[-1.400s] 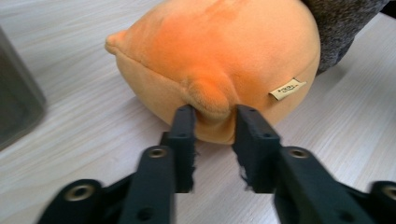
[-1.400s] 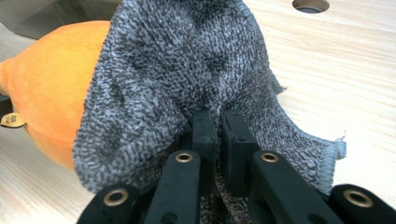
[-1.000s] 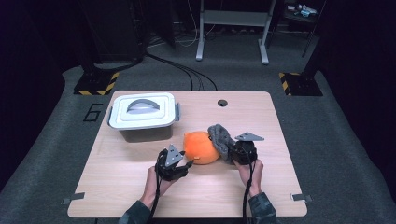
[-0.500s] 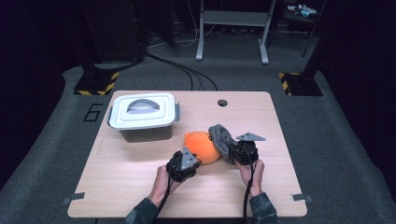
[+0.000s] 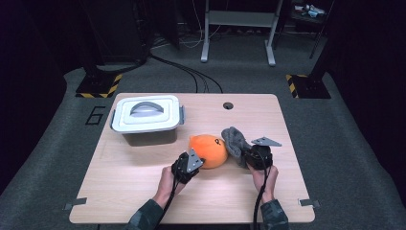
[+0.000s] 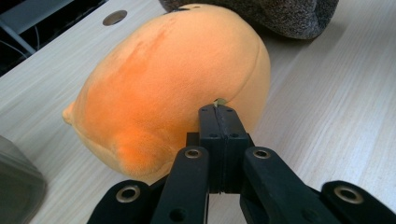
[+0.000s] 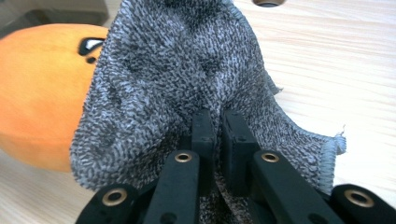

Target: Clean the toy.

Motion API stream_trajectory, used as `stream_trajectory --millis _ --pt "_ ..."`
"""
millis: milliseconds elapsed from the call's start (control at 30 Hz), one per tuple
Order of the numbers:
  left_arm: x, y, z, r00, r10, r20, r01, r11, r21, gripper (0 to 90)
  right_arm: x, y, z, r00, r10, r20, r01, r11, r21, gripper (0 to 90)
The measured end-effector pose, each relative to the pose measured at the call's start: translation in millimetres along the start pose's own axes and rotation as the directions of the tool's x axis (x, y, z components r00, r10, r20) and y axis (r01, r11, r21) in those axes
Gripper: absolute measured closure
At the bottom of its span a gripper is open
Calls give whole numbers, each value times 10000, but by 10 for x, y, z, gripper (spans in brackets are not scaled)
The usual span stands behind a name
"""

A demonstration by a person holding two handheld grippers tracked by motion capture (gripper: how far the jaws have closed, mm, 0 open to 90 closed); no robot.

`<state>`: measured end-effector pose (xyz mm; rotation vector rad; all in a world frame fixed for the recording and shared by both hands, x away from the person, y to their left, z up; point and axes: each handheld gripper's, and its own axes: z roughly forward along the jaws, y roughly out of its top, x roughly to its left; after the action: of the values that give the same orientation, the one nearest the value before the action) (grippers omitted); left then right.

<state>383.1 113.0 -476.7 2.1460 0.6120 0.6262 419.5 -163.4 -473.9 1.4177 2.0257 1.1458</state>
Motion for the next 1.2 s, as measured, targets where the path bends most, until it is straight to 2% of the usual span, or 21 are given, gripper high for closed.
stream_trajectory --millis 100,233,300,333,533,600,833,900,967,1033,1067,1133,1200 --pt "39 43 -30 9999 -7 103 8 10000 -87 900 -68 -34 -25 9999 99 126 -100 10000 4 844" --pt "91 103 -64 9993 -209 315 217 9995 -248 900 -131 -86 -36 9993 277 238 -279 9996 79 844" --pt "105 126 -74 9991 -239 356 251 9992 -326 900 -145 -100 -37 9992 317 260 -319 9995 58 844" --pt "120 143 -86 9981 -312 529 332 9987 -380 900 -150 -103 -36 9992 308 251 -309 9995 57 844" --pt "152 222 -143 9970 -318 704 361 9976 -599 900 -140 -104 -31 9991 347 248 -348 9994 72 844" --pt "160 238 -161 9952 -545 817 603 9957 -700 900 -137 -102 -30 9991 330 258 -332 9994 57 844" --pt "188 309 -230 9896 -949 1077 1047 9905 -894 900 -119 -73 -50 9993 273 246 -272 9996 -14 844" --pt "188 331 -247 9853 -1204 1212 1323 9866 -957 900 -107 -62 -66 9994 232 257 -230 9997 -67 844" --pt "191 352 -248 9861 -1218 1127 1328 9865 -957 900 -92 -49 -90 9995 215 251 -212 9997 -115 844" --pt "212 355 -227 9838 -1387 1135 1482 9857 -797 900 -79 -37 -112 9997 105 220 -100 9997 -231 844" --pt "219 352 -206 9842 -1485 960 1562 9846 -786 900 -66 -29 -125 9997 78 213 -73 9997 -250 844" --pt "255 346 -180 9806 -1720 944 1792 9811 -735 900 -22 -12 -152 9999 69 140 -64 9995 -321 844" --pt "267 349 -156 9797 -1845 784 1905 9787 -770 900 25 11 -190 10000 -46 64 49 9991 -419 844"
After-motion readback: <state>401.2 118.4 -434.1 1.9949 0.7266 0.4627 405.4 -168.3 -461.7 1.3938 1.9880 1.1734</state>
